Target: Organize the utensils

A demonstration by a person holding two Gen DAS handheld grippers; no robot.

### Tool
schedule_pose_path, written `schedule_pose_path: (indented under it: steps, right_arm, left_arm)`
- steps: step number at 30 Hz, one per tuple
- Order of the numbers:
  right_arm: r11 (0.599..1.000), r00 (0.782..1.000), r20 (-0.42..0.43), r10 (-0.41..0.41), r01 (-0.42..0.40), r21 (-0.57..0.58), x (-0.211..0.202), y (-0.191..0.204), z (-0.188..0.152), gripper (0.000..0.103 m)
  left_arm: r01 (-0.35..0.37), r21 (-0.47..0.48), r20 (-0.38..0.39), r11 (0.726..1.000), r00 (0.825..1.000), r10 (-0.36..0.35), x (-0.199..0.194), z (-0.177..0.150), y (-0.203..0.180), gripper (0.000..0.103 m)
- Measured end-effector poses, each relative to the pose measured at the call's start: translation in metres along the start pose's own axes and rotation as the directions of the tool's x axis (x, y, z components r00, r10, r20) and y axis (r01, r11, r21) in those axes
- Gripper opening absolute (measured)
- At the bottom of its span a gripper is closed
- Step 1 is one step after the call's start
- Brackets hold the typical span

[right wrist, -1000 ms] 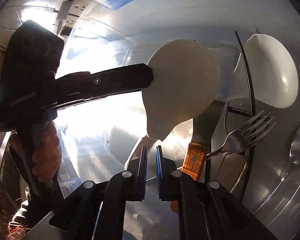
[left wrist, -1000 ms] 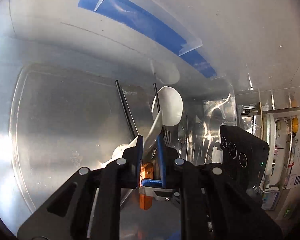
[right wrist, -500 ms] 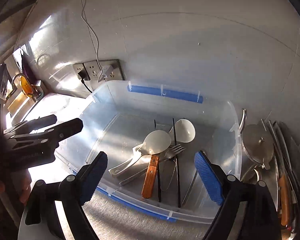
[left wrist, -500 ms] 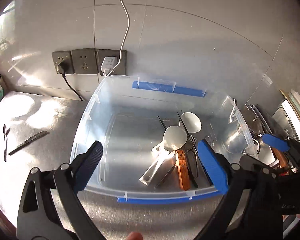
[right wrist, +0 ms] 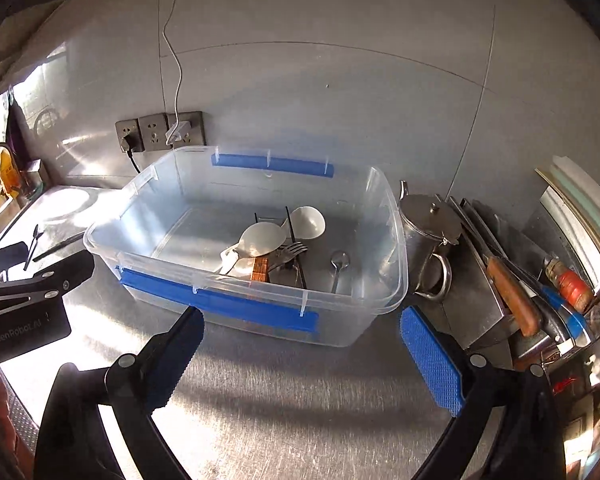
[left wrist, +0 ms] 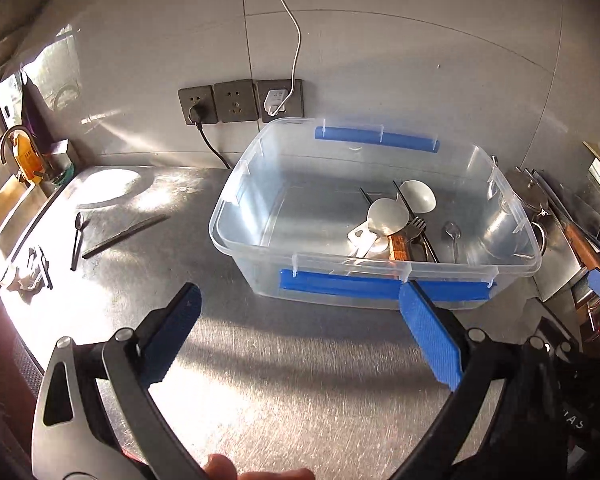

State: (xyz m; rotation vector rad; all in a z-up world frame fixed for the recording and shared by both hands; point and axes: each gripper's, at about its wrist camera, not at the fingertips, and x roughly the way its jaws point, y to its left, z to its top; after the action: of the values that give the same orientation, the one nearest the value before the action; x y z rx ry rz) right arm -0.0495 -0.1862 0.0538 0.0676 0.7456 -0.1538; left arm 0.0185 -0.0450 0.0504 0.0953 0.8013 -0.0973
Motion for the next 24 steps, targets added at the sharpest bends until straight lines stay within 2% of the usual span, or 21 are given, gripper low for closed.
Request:
schedule_pose_path:
  steps: [5,8,12,18,24]
  right_arm:
    - [0.997,0.997,0.065,-0.04,0.036,0.071,-0.016,-0.019,-0.007,0.098]
    - [0.998,0.991,0.13,0.009,-0.017,0.057,-0.029,-0.023,-0.006,0.098]
    - [0.998,0.98,0.198,-0.034,0.022,0.063,-0.04,-0.026,-0.004,0.098]
    - [0.995,0.986,0.155,-0.065,0.053,0.082,-0.03,-0.031,-0.003,0.098]
    - [1.0,0.996,0.085,-0.005,0.005,0.006,-0.015,-0.017,-0.009,0.098]
  left_arm:
    - [-0.022,-0.023,0.025,0.999,0.999,0.023,-0.01,-0.006,-0.01,0.095]
    - [-0.029,-0.014,0.057,0.999,0.998,0.03,-0.014,-0.007,-0.019,0.095]
    - [-0.025,-0.011,0.078,1.0,0.997,0.026,-0.017,-0.006,-0.03,0.095]
    - [-0.039,-0.011,0.084,0.999,0.996,0.039,-0.016,-0.004,-0.035,0.095]
    - [-0.05,-0.014,0.068,0.999,0.996,0.051,-0.011,-0.005,-0.033,0.095]
